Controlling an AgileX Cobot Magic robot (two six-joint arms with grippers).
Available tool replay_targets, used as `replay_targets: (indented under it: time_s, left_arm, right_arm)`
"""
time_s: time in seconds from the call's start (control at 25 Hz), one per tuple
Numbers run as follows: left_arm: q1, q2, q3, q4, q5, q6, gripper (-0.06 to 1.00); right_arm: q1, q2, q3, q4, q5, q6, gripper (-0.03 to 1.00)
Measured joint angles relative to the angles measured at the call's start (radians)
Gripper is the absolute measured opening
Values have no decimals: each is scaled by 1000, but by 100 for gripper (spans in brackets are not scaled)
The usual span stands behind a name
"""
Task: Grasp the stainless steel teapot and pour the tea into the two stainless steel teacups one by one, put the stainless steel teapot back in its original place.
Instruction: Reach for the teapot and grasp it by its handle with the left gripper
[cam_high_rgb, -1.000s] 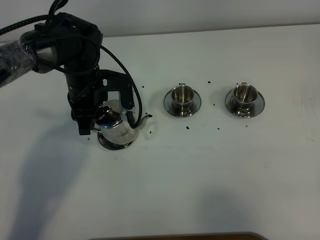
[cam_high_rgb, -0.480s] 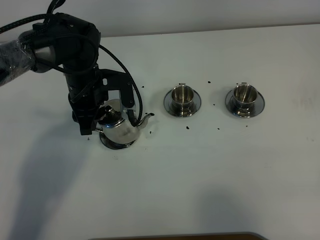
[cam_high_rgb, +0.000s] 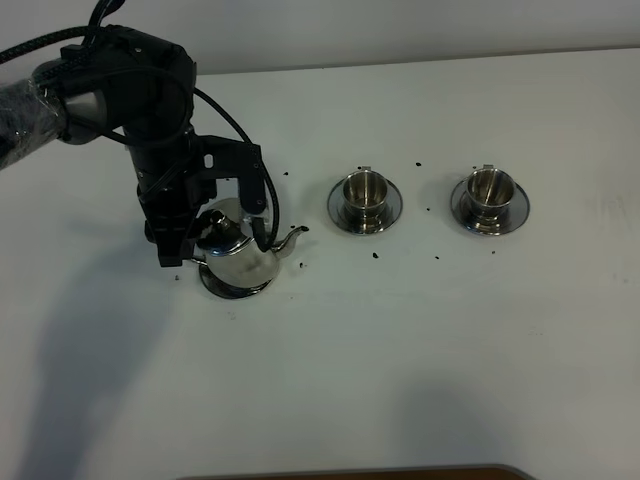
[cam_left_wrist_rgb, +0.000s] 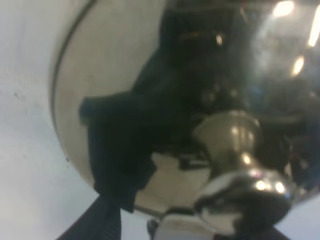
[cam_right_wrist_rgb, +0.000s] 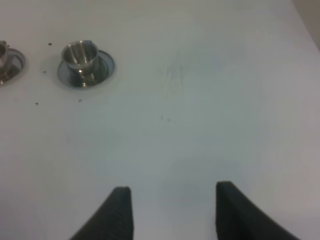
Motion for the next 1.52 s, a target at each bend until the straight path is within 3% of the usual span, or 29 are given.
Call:
replay_targets:
  time_s: [0.64, 1.0, 1.52]
  left_arm:
    - [0, 0, 0, -36, 2, 113, 49]
    - [0, 0, 0, -36, 48, 87, 49]
    - [0, 0, 0, -58, -14, 88, 49]
  right_arm:
    - [0, 0, 0, 0, 0, 0, 38]
    - [0, 0, 0, 0, 0, 0, 38]
    - [0, 0, 0, 0, 0, 0, 38]
